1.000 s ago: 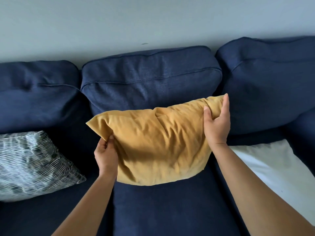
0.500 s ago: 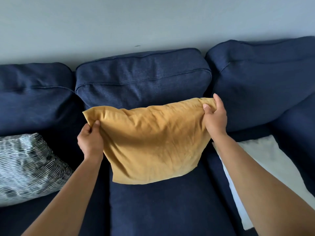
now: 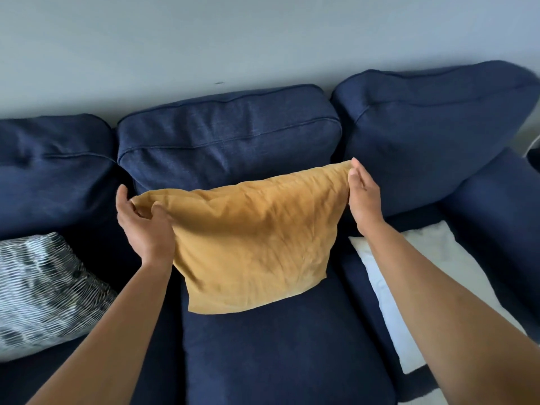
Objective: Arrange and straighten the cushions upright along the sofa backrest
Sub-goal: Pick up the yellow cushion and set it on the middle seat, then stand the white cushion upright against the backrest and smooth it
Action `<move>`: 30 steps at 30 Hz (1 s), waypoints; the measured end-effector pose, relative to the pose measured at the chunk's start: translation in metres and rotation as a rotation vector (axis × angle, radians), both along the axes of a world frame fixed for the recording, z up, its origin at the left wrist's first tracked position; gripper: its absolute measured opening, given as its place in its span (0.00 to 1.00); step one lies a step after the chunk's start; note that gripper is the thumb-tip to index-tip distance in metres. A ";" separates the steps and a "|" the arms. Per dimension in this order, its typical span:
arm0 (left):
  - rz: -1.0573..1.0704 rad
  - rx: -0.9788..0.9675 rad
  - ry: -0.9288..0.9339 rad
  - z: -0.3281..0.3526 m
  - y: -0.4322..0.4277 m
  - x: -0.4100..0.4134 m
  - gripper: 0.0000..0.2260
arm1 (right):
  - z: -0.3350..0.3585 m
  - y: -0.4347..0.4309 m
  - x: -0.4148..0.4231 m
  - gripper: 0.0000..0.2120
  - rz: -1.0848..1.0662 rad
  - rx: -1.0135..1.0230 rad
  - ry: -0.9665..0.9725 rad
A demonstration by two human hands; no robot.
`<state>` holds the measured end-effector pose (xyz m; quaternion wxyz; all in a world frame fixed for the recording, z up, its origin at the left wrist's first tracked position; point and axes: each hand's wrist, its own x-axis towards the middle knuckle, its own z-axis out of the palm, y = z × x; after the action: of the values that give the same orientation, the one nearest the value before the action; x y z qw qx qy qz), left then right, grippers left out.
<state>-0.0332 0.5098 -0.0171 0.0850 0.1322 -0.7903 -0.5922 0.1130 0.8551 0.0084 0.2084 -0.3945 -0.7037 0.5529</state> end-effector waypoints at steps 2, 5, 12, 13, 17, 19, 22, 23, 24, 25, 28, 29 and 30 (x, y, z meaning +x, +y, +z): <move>0.011 -0.065 0.109 0.020 0.012 0.009 0.32 | 0.006 0.001 0.013 0.20 -0.042 -0.032 -0.020; 0.012 -0.136 0.248 0.044 0.034 0.028 0.28 | 0.009 0.008 0.032 0.20 -0.089 -0.044 -0.044; -0.529 -0.059 0.268 0.037 0.136 0.119 0.13 | -0.006 0.051 0.097 0.17 -0.113 -0.029 -0.181; -0.594 -0.072 0.222 0.031 0.155 0.134 0.13 | -0.010 0.062 0.109 0.16 -0.116 -0.035 -0.194; -0.788 -0.222 -0.065 -0.007 0.230 0.185 0.12 | -0.037 0.115 0.160 0.16 -0.118 -0.009 -0.297; -0.859 -0.265 -0.203 -0.033 0.270 0.211 0.11 | -0.058 0.152 0.188 0.17 -0.106 0.009 -0.375; -0.893 -0.319 -0.378 -0.072 0.326 0.243 0.14 | -0.092 0.208 0.233 0.19 -0.073 0.002 -0.535; -0.896 -0.335 -0.436 -0.087 0.345 0.254 0.16 | -0.104 0.228 0.250 0.20 -0.044 0.004 -0.605; -0.892 -0.338 -0.506 -0.101 0.364 0.267 0.20 | -0.116 0.246 0.267 0.22 -0.011 0.006 -0.680; -0.880 -0.325 -0.586 -0.113 0.378 0.278 0.24 | -0.126 0.258 0.282 0.24 0.020 0.016 -0.754; -0.781 -0.236 -0.823 -0.146 0.413 0.316 0.37 | -0.152 0.296 0.328 0.33 0.082 0.046 -0.932; -0.747 -0.197 -0.878 -0.155 0.420 0.327 0.41 | -0.160 0.306 0.340 0.37 0.091 0.037 -0.960; -0.717 -0.151 -0.922 -0.163 0.424 0.336 0.45 | -0.167 0.314 0.349 0.40 0.093 0.018 -0.973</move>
<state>0.3025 0.9337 -0.1798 -0.4640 0.0941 -0.7809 -0.4075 0.4618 1.1692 -0.1589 -0.1661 -0.5732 -0.7413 0.3071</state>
